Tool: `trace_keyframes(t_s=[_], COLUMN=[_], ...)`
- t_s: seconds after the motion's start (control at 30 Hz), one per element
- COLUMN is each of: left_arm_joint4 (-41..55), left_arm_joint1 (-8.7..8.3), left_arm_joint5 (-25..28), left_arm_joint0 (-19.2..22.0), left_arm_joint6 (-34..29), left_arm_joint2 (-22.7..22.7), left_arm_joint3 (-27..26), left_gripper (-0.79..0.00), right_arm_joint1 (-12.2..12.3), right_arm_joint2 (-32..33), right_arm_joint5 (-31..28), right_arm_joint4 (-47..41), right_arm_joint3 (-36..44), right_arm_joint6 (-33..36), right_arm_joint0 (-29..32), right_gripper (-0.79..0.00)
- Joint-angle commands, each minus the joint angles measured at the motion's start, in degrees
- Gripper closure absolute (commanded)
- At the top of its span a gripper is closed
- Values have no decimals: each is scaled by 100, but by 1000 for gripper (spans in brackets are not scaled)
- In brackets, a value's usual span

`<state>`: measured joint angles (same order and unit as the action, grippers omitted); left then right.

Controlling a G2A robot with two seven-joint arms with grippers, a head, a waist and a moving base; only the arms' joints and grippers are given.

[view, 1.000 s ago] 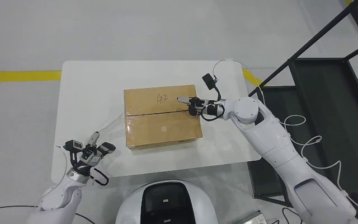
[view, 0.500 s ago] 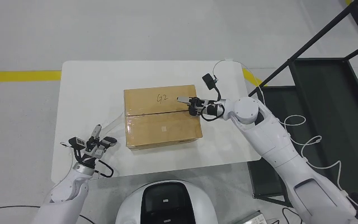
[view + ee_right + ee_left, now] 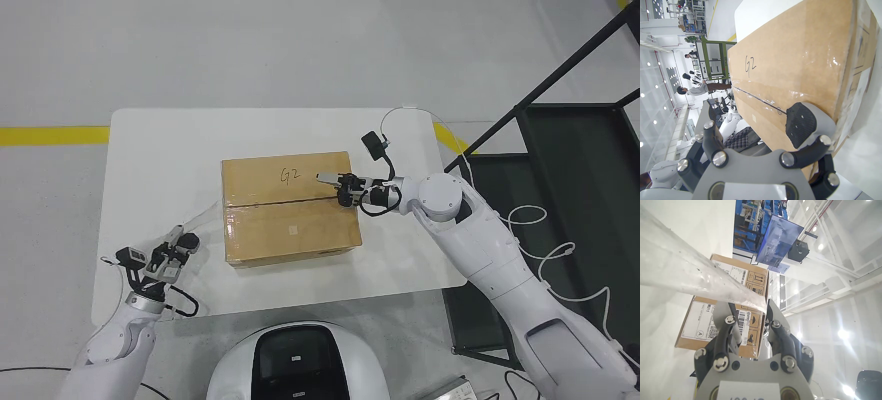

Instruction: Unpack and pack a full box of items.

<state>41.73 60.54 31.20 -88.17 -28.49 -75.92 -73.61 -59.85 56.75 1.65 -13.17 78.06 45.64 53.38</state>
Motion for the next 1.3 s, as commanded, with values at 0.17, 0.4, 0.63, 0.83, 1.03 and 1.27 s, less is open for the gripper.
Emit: trace_keyframes(t_s=[0.17, 0.4, 0.63, 0.83, 1.03, 1.27], left_arm_joint4=[-47, -123, -193, -566, -1390, -2217], left_arm_joint1=[39, 79, 122, 129, 138, 190], left_arm_joint5=[67, 94, 240, 455, 536, 166], left_arm_joint0=[-30, -31, -34, -143, -229, -34], left_arm_joint6=[91, 214, 264, 303, 415, 553], left_arm_joint2=[-78, -151, -215, -355, -379, -126], left_arm_joint3=[-93, -199, -398, -832, -1351, -1752], left_gripper=[-348, 0, 0, 0, 0, 0], right_arm_joint1=[0, 0, 0, 0, 0, 0], right_arm_joint2=[0, 0, 0, 0, 0, 0], right_arm_joint5=[0, 0, 0, 0, 0, 0], right_arm_joint4=[0, 0, 0, 0, 0, 0], right_arm_joint3=[0, 0, 0, 0, 0, 0], right_arm_joint6=[0, 0, 0, 0, 0, 0], right_arm_joint0=[0, 0, 0, 0, 0, 0], right_gripper=[-785, -785, -785, -785, -785, -785])
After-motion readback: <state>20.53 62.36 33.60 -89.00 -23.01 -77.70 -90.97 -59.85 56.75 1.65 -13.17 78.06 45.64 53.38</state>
